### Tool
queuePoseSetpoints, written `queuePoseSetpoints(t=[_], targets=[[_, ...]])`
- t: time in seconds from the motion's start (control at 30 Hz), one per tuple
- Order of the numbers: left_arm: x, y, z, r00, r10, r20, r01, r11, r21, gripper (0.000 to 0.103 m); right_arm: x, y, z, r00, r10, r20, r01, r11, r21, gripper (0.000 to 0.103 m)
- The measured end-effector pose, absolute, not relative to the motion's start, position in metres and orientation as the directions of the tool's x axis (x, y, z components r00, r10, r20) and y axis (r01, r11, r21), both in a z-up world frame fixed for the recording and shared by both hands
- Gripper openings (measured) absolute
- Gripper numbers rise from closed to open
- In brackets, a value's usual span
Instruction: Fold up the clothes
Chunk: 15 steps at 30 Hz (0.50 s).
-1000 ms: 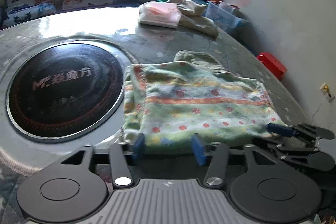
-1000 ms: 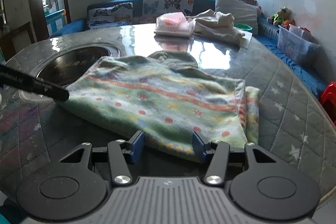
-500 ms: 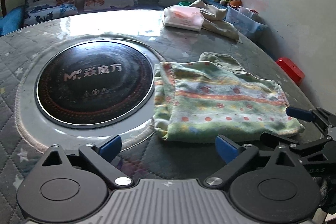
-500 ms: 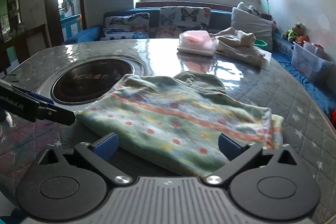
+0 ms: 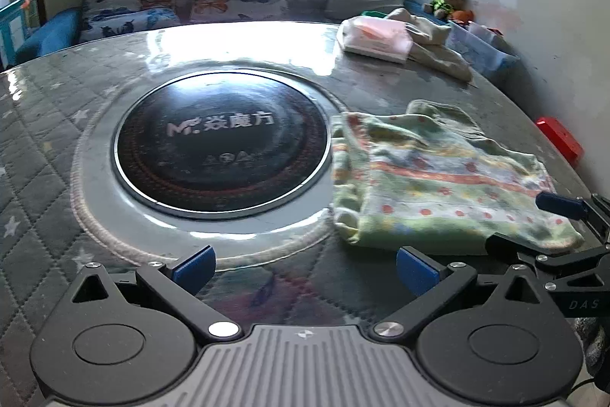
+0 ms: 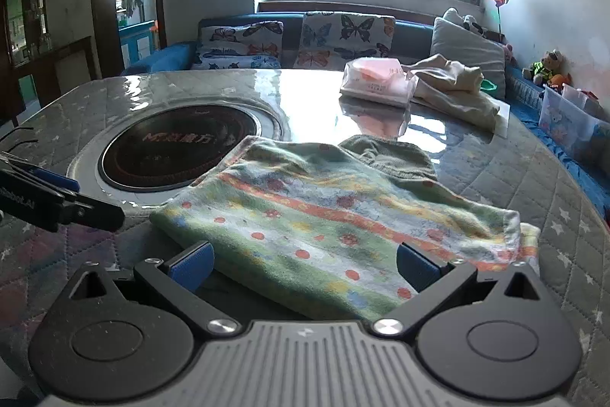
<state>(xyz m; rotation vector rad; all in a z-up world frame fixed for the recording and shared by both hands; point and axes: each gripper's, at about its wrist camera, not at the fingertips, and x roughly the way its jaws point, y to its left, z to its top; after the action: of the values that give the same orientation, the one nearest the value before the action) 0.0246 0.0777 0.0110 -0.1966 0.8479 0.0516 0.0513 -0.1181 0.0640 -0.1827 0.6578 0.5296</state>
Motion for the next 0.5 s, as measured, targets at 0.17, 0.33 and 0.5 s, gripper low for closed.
queuePoseSetpoints(t=[0.17,0.33,0.5], targets=[[0.025,0.079,0.009,0.655,-0.010,-0.755,-0.146,0.980,-0.139,0.103,0.055,-0.117,0.056,0.653,0.402,-0.642,-0.516,0.856,0.011,0.103],[0.025,0.081,0.005,0.647,-0.003,-0.763,-0.161,0.977,-0.140,0.103,0.054,-0.115,0.049,0.644,0.397,-0.654,-0.520,0.854,0.007,0.103],[0.028,0.082,-0.001,0.632,-0.002,-0.775,-0.168,0.976,-0.140,0.103,0.053,-0.113,0.044,0.644,0.384,-0.662,-0.515,0.857,-0.003,0.103]])
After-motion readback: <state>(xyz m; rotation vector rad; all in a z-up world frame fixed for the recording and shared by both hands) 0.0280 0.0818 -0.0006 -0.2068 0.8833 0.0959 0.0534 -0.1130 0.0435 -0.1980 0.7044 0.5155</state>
